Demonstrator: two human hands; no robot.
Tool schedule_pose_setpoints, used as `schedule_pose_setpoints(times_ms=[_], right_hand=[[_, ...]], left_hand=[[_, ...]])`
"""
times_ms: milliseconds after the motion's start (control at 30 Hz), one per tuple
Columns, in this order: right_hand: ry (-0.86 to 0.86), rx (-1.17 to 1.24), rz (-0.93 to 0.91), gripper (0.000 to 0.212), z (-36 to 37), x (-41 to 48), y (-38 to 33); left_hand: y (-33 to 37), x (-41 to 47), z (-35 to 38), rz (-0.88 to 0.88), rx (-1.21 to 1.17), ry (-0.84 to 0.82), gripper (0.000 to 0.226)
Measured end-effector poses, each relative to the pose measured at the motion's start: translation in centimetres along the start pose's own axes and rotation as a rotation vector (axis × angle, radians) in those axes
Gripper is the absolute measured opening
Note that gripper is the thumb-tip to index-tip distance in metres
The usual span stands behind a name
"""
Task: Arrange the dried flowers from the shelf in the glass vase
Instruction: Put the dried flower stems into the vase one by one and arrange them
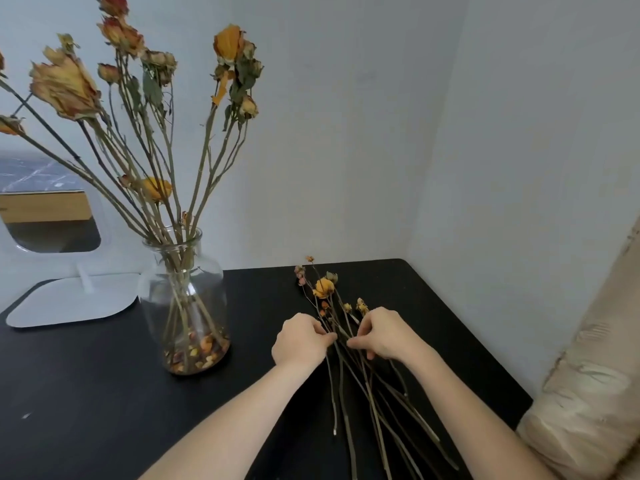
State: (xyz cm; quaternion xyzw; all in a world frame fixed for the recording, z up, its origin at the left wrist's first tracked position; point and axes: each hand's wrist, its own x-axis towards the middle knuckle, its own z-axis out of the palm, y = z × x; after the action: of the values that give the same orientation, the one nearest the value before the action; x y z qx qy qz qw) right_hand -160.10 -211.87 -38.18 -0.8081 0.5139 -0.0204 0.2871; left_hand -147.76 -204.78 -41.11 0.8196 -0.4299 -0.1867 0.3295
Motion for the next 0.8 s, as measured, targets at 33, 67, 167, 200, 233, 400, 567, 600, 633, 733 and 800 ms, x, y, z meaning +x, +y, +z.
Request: schedule_pose_setpoints(times_ms=[33,67,167,200,233,400,567,600,633,733,800], right_hand=[[-0.016,-0.031,0.02,0.018,0.3,0.1,-0.1],[-0.026,-0.058,0.039,0.019,0.5,0.2,-0.3],[-0.028,-0.071,0.087,0.023,0.8,0.6,-0.2],[-0.027,-0.064,0.095,0.024,0.8,0.6,-0.3],[-0.028,-0.054,0.103,0.024,0.8,0.6,-0.3],[-0.041,-0.036,0.123,0.026,0.9,0.8,-0.1],[-0.033,-0.043,0.097,0.021,0.8,0.8,0.2],[-0.027,-0.032,0.077,0.02,0.7,0.7,0.3],[-0.017,-0.016,0.054,0.02,0.5,0.7,0.3],[0.044,0.038,-0.003,0.026,-0.4,0.5,0.3],[0.083,0.088,-0.028,0.023,-1.1,0.4,0.2]], left_hand=[[0.2,0.1,0.3,-0.006,0.021,0.003,0.014],[0.2,0.1,0.5,-0.014,0.034,0.005,0.014],[0.3,0.4,1.2,-0.041,0.059,-0.014,0.022],[0.3,0.5,1.1,-0.051,0.051,-0.019,0.022],[0.3,0.5,1.1,-0.059,0.039,-0.026,0.02],[0.5,1.0,1.5,-0.117,-0.014,-0.067,0.016],[0.6,1.3,1.7,-0.17,-0.096,-0.083,0.022],[0.6,1.4,1.8,-0.181,-0.14,-0.087,0.026],[0.7,1.4,1.7,-0.192,-0.189,-0.092,0.029],[0.7,1.4,1.4,-0.226,-0.343,-0.106,0.034],[0.7,1.3,1.0,-0.247,-0.406,-0.125,0.033]])
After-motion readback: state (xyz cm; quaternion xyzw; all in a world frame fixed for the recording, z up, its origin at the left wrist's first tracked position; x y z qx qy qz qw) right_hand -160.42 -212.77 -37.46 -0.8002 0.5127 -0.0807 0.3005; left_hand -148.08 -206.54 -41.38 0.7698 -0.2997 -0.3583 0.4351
